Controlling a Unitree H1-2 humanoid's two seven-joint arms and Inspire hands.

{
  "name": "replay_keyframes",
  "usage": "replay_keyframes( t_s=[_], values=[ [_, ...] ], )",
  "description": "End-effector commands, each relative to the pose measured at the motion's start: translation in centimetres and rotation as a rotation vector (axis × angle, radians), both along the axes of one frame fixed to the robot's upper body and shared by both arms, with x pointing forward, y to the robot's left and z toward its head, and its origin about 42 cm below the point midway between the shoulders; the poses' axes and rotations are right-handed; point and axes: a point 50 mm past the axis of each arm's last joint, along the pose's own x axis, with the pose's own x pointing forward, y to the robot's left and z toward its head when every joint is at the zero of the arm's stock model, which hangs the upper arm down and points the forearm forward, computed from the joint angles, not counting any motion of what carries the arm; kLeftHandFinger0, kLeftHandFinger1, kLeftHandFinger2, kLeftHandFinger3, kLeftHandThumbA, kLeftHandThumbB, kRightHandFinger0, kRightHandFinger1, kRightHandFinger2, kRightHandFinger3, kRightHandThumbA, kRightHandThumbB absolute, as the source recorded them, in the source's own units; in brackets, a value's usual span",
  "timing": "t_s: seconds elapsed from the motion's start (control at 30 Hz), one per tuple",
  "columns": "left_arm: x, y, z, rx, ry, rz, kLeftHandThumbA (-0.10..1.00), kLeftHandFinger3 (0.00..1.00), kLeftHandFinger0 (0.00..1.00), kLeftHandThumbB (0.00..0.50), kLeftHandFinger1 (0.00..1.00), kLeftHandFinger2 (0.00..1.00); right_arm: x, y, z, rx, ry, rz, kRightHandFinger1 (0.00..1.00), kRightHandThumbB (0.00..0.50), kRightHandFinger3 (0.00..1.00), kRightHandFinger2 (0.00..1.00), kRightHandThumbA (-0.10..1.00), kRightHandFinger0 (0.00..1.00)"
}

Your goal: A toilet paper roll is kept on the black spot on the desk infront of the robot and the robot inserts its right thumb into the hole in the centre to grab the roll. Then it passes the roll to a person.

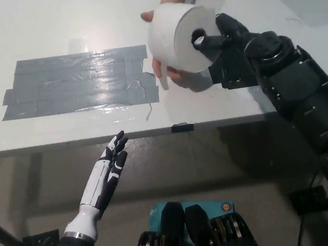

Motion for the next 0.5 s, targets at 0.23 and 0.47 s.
replay_keyframes(
  t_s=[0.23, 0.47],
  values=[
    [0.8, -0.3, 2.0, 0.014, -0.052, -0.031, 1.0, 1.0, 1.0, 0.103, 1.0, 1.0, 0.3, -0.1, 3.5, -0.251, 0.069, 0.278, 1.0, 0.489, 1.0, 1.0, 0.47, 1.0],
    [0.9, -0.4, 2.0, 0.02, -0.052, -0.033, 1.0, 1.0, 1.0, 0.104, 1.0, 1.0, 0.0, -2.3, 5.8, -0.223, 0.011, 0.256, 1.0, 0.5, 1.0, 1.0, 0.7, 1.0]
  ],
)
